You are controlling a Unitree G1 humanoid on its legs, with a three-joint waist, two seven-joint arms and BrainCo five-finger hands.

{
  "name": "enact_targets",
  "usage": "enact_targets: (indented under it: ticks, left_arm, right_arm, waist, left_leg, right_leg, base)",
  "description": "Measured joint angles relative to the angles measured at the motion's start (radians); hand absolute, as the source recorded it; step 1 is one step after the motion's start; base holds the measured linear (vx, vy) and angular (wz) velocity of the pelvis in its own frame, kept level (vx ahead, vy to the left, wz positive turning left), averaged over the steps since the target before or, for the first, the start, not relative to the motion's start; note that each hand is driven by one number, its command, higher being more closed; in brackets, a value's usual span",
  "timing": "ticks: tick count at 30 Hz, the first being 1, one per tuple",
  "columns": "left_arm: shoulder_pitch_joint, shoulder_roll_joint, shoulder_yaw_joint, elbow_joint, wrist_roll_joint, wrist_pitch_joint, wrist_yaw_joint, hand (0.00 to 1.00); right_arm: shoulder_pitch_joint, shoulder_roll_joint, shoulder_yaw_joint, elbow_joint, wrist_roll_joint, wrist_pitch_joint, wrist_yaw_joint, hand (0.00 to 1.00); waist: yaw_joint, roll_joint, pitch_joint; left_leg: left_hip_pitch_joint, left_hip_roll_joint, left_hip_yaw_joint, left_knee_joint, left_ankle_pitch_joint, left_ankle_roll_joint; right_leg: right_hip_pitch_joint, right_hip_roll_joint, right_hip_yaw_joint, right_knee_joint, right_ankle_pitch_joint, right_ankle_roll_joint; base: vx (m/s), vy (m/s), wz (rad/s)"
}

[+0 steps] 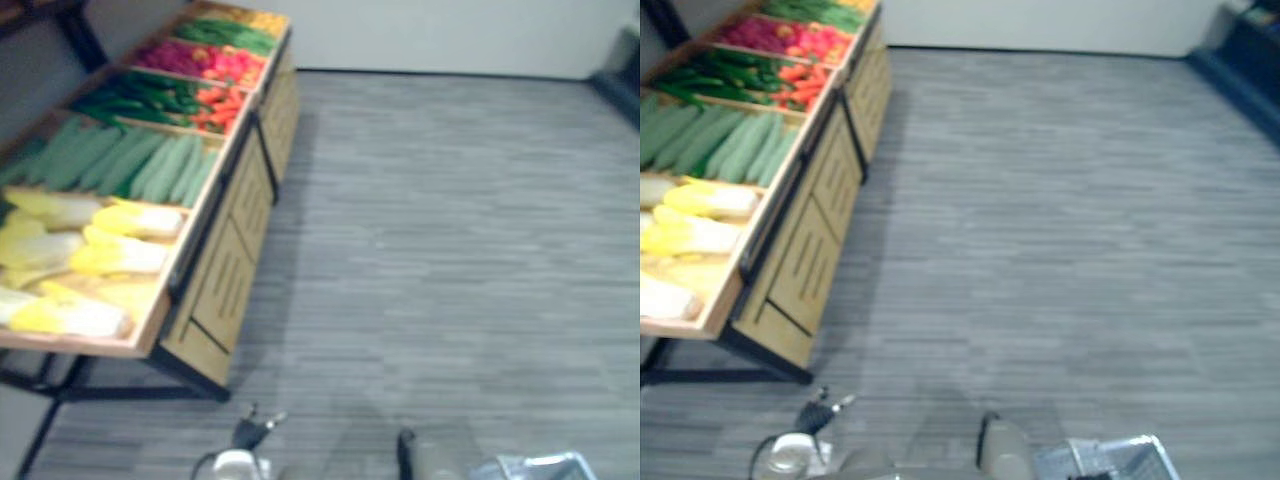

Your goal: Pick vegetable in the basket

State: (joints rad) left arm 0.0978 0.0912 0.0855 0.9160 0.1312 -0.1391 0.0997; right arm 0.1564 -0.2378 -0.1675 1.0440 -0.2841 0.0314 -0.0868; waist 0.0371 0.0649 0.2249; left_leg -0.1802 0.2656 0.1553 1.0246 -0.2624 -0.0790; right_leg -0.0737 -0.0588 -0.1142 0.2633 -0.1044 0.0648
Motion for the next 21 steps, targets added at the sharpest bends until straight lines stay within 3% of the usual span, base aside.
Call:
enact_targets:
  ticks: [2, 4, 5, 6, 7, 8, 9, 10, 11, 12, 13, 14, 15, 16, 17, 19, 20, 21]
  left_arm:
    - [0.021, 0.004, 0.018, -0.038, -0.01, -0.004, 0.002, 0.0]
    - [0.024, 0.0, 0.023, -0.047, -0.01, -0.006, 0.002, 0.0]
    - [0.02, -0.006, 0.029, -0.045, -0.009, -0.005, 0.0, 0.0]
    - [0.021, -0.012, 0.031, -0.042, -0.009, -0.005, 0.001, 0.0]
    - [0.027, -0.025, 0.042, -0.035, -0.009, -0.003, 0.001, 0.0]
    - [0.028, -0.018, 0.05, -0.01, -0.01, 0.003, -0.002, 0.0]
    - [0.012, 0.004, 0.059, 0.002, -0.01, 0.013, -0.005, 0.0]
    - [0.006, 0.049, 0.06, 0.007, -0.01, 0.019, -0.005, 0.0]
    - [0.008, 0.051, 0.063, 0.032, -0.01, 0.022, 0.002, 0.0]
    - [0.011, 0.046, 0.069, 0.044, -0.011, 0.026, 0.005, 0.0]
    - [0.015, 0.039, 0.084, 0.043, -0.011, 0.034, 0.012, 0.0]
    - [0.013, 0.038, 0.092, 0.039, -0.012, 0.034, 0.014, 0.0]
    - [0.003, 0.039, 0.121, 0.037, -0.014, 0.034, 0.018, 0.0]
    - [-0.027, 0.046, 0.146, 0.034, -0.037, 0.033, 0.024, 0.0]
    - [-0.05, 0.063, 0.174, 0.03, -0.05, 0.032, 0.033, 0.0]
    - [-0.065, 0.094, 0.223, 0.024, -0.052, 0.033, 0.047, 0.0]
    - [-0.062, 0.099, 0.261, 0.009, -0.056, 0.033, 0.053, 0.0]
    - [-0.061, 0.095, 0.274, -0.002, -0.073, 0.033, 0.055, 0.0]
  right_arm:
    - [0.003, -0.003, 0.016, 0.018, -0.023, 0.026, 0.009, 1.0]
    - [0.011, -0.004, 0.003, 0.032, -0.033, 0.037, 0.008, 1.0]
    - [0.019, -0.011, -0.015, 0.032, -0.033, 0.04, 0.009, 1.0]
    - [0.025, -0.019, -0.023, 0.032, -0.033, 0.041, 0.009, 1.0]
    - [0.03, -0.029, -0.032, 0.032, -0.033, 0.041, 0.009, 1.0]
    - [0.028, -0.024, -0.063, 0.032, -0.033, 0.041, 0.01, 1.0]
    - [0.026, 0.004, -0.078, 0.029, -0.03, 0.039, 0.008, 1.0]
    - [0.018, 0.026, -0.102, 0.009, -0.024, 0.018, 0.008, 1.0]
    - [0.014, 0.019, -0.109, -0.011, -0.022, 0.009, 0.006, 1.0]
    - [0.018, 0.01, -0.11, -0.017, -0.022, 0.002, 0.005, 1.0]
    - [0.024, -0.004, -0.11, -0.021, -0.022, -0.021, 0.006, 1.0]
    - [0.028, -0.007, -0.113, -0.023, -0.022, -0.033, 0.007, 1.0]
    - [0.029, -0.003, -0.128, -0.024, -0.022, -0.057, 0.011, 1.0]
    - [0.029, 0.003, -0.14, -0.023, -0.022, -0.067, 0.011, 1.0]
    - [0.02, 0.005, -0.139, -0.017, -0.023, -0.066, 0.01, 1.0]
    - [0.016, 0.019, -0.162, -0.003, -0.016, -0.065, 0.009, 1.0]
    - [0.026, 0.033, -0.202, -0.002, 0.009, -0.066, 0.007, 1.0]
    - [0.03, 0.04, -0.218, -0.004, 0.022, -0.066, 0.009, 1.0]
  waist:
    - [0.007, -0.022, 0.011]
    - [0.004, -0.036, 0.007]
    - [-0.004, -0.039, 0.005]
    - [-0.006, -0.035, 0.003]
    - [-0.006, -0.016, -0.008]
    - [-0.011, -0.014, -0.021]
    - [-0.03, -0.073, -0.022]
    - [-0.05, -0.124, -0.018]
    - [-0.059, -0.129, -0.017]
    - [-0.064, -0.121, -0.014]
    - [-0.063, -0.096, -0.013]
    - [-0.063, -0.089, -0.014]
    - [-0.066, -0.074, -0.02]
    - [-0.065, -0.071, -0.026]
    - [-0.06, -0.087, -0.027]
    - [-0.061, -0.119, -0.04]
    - [-0.065, -0.134, -0.053]
    - [-0.061, -0.126, -0.052]
  left_leg:
    - [-0.068, -0.032, 0.181, -0.128, 0.0, 0.002]
    - [-0.051, -0.045, 0.524, -0.355, 0.015, 0.039]
    - [-0.022, -0.068, 0.728, -0.469, 0.027, 0.094]
    - [-0.008, -0.089, 0.804, -0.52, 0.035, 0.148]
    - [0.013, -0.131, 0.851, -0.633, 0.07, 0.245]
    - [0.067, -0.177, 0.801, -0.764, -0.018, 0.33]
    - [0.074, -0.223, 0.748, -0.775, -0.008, 0.327]
    - [0.1, -0.265, 0.632, -0.794, -0.001, 0.323]
    - [0.141, -0.275, 0.538, -0.796, -0.006, 0.304]
    - [0.173, -0.274, 0.496, -0.799, 0.001, 0.286]
    - [0.222, -0.276, 0.401, -0.82, 0.008, 0.254]
    - [0.242, -0.27, 0.35, -0.83, 0.017, 0.24]
    - [0.255, -0.256, 0.249, -0.847, 0.033, 0.209]
    - [0.25, -0.247, 0.149, -0.858, 0.039, 0.175]
    - [0.245, -0.246, 0.066, -0.868, 0.032, 0.148]
    - [0.239, -0.243, -0.029, -0.863, 0.025, 0.101]
    - [0.248, -0.233, -0.092, -0.849, 0.015, 0.063]
    - [0.26, -0.212, -0.115, -0.836, 0.011, 0.053]
  right_leg:
    - [0.119, -0.041, -0.074, -0.102, -0.009, 0.01]
    - [0.228, -0.043, -0.172, -0.186, -0.037, 0.022]
    - [0.268, -0.029, -0.251, -0.185, -0.08, 0.039]
    - [0.275, -0.017, -0.293, -0.153, -0.108, 0.051]
    - [0.256, 0.006, -0.367, 0.001, -0.174, 0.077]
    - [0.204, -0.019, -0.423, 0.28, -0.206, 0.077]
    - [0.153, -0.079, -0.424, 0.44, -0.187, 0.068]
    - [0.049, -0.131, -0.343, 0.699, -0.115, 0.067]
    - [-0.013, -0.134, -0.235, 0.789, -0.127, 0.055]
    - [-0.025, -0.141, -0.199, 0.788, -0.134, 0.055]
    - [-0.051, -0.149, -0.141, 0.727, -0.15, 0.036]
    - [-0.061, -0.145, -0.101, 0.668, -0.16, 0.019]
    - [-0.083, -0.12, -0.001, 0.501, -0.168, 0.006]
    - [-0.091, -0.107, 0.11, 0.291, -0.151, 0.034]
    - [-0.097, -0.129, 0.173, 0.099, -0.12, 0.066]
    - [-0.098, -0.156, 0.219, -0.071, -0.079, 0.092]
    - [-0.094, -0.132, 0.229, 0.0, -0.012, 0.131]
    - [-0.096, -0.112, 0.225, 0.046, -0.013, 0.122]
  base:
    - [0.61, -0.31, 0.74]
    - [0.58, -0.258, 1.16]
    - [0.49, -0.197, 1.37]
    - [0.6, -0.219, 1.66]
    - [0.57, -0.151, 1.74]
    - [0.53, -0.123, 2.04]
    - [0.47, -0.135, 2.52]
    - [0.45, -0.213, 2.73]
    - [0.47, -0.246, 2.55]
    - [0.62, -0.331, 2.26]
    - [0.43, -0.227, 1.86]
    - [0.52, -0.339, 2.43]
    - [0.37, -0.451, 2.63]
    - [0.43, -0.552, 2.95]
    - [0.36, -0.616, 2.35]
    - [0.36, -0.65, 2.02]
    - [0.37, -0.602, 1.78]
    - [0.38, -0.558, 1.26]
